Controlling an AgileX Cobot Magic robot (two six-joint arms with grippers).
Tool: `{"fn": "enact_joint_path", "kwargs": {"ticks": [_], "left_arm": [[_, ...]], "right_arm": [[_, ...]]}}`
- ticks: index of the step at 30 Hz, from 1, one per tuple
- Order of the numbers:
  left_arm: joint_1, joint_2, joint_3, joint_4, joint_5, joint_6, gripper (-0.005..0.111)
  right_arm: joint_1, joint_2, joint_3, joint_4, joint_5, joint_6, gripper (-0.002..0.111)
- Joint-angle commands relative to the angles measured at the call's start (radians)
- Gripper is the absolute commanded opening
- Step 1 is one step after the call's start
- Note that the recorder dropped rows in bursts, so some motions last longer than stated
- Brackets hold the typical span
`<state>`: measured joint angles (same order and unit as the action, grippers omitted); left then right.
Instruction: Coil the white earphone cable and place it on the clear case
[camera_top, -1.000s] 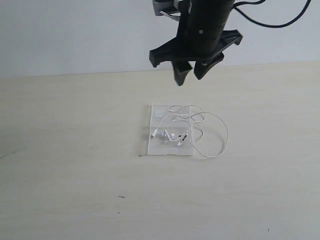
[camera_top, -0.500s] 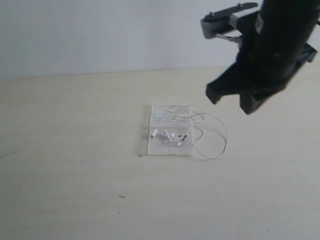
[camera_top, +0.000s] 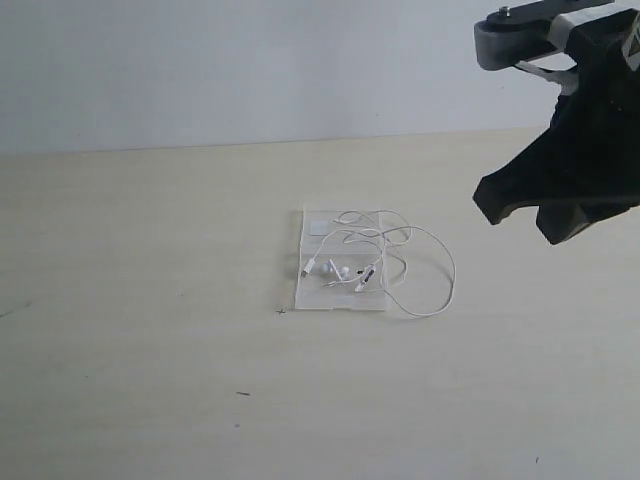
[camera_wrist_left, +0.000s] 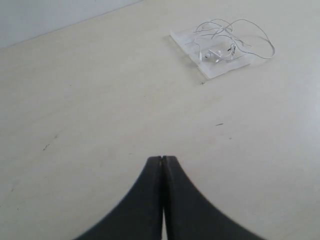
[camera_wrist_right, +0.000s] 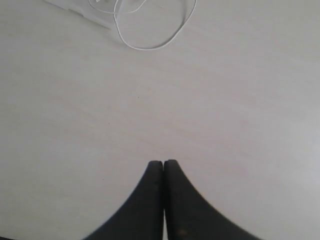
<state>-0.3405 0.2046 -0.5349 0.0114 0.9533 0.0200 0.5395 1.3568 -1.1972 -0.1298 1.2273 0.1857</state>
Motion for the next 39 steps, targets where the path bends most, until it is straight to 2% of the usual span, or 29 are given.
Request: {"fn": "enact_joint_path", "kwargs": {"ticks": [1,3,9,14,17,21,26,33,39], "left_arm": [[0.003,-0.007,0.000,0.001,-0.006,-0.005,0.000],[0.003,-0.007,0.000,0.001,-0.006,-0.005,0.000],[0.003,-0.007,0.000,0.001,-0.006,-0.005,0.000],[0.003,-0.007,0.000,0.001,-0.006,-0.005,0.000],[0.003,-0.007,0.000,0.001,-0.006,-0.005,0.000],[0.003,-0.007,0.000,0.001,-0.006,-0.005,0.000],[0.003,-0.007,0.000,0.001,-0.006,-0.005,0.000],[0.003,-0.007,0.000,0.001,-0.006,-0.005,0.000],[0.003,-0.007,0.000,0.001,-0.006,-0.005,0.000]], "right_arm": [[-0.005,-0.017,0.004,-0.028,-0.006,-0.009,0.000],[-0.005,-0.048,0.004,-0.055,-0.047,-0.009,0.000],[-0.005,-0.259,0.004,-0.093,-0.393,-0.009,0.000],[-0.005,-0.484,0.041,-0.119,-0.492,-0.009,0.000],[-0.052,-0.642,0.157,-0.127,-0.597,-0.007,0.000],[-0.186,-0.873,0.413,-0.124,-0.740,0.000,0.000],[-0.309,-1.121,0.703,-0.107,-0.774,0.000,0.000],[-0.321,-1.287,0.949,-0.107,-0.807,0.084,0.000],[-0.321,-1.298,1.109,-0.107,-1.025,0.153,0.000]]}}
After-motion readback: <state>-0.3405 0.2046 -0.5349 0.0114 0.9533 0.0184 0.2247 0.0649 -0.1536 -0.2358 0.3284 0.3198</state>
